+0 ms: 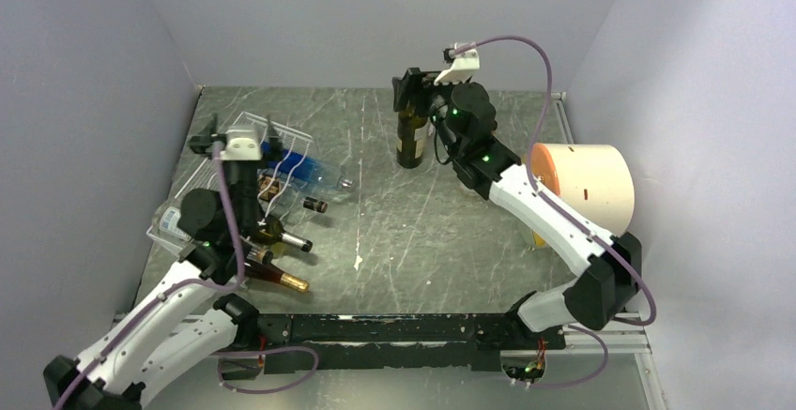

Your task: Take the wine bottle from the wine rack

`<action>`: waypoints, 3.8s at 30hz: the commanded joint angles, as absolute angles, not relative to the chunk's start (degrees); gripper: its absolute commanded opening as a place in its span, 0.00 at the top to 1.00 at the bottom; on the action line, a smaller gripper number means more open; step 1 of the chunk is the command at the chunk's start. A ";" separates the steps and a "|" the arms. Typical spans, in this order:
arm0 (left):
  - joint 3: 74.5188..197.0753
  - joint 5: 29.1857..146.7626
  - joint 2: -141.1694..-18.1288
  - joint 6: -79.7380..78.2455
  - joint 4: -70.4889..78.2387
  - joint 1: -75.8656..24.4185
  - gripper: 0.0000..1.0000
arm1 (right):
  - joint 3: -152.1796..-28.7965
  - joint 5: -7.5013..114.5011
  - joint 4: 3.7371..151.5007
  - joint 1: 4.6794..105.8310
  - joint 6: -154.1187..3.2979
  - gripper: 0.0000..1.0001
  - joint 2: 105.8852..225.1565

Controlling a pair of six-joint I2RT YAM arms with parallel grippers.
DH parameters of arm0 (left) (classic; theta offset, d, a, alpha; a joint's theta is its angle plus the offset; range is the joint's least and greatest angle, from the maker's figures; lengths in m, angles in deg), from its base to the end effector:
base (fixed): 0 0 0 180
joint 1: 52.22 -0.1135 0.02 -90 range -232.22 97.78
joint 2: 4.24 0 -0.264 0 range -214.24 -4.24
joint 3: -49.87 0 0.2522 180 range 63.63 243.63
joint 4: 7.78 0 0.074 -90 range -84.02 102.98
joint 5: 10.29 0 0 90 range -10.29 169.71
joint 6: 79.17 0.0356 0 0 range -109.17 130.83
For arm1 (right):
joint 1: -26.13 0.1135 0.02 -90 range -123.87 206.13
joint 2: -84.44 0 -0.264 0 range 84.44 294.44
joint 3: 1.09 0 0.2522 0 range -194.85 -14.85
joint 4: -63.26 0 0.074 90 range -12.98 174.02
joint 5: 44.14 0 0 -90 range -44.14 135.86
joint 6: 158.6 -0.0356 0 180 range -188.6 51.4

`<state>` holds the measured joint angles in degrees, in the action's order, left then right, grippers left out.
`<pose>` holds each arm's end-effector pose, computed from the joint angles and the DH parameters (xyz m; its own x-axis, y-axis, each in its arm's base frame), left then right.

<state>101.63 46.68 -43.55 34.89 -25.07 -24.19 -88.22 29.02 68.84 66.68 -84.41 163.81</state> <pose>0.1434 -0.0544 0.3866 0.3901 0.1795 -0.9031 -0.2002 0.9739 0.1071 0.2568 0.2062 0.4111 -0.0818 0.2732 -0.9585 -0.3949 0.8741 0.2829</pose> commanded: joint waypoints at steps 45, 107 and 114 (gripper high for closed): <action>102.67 52.07 -44.07 26.98 -22.77 -30.65 0.06 | -101.91 70.39 46.20 95.31 -123.19 0.47 211.44; 104.21 53.63 -43.75 30.70 -20.30 -21.57 0.05 | -79.04 64.93 4.68 93.21 -141.27 1.00 196.10; 104.28 53.68 -43.93 30.89 -20.16 -21.51 0.05 | -83.51 63.18 8.64 93.87 -136.61 1.00 201.41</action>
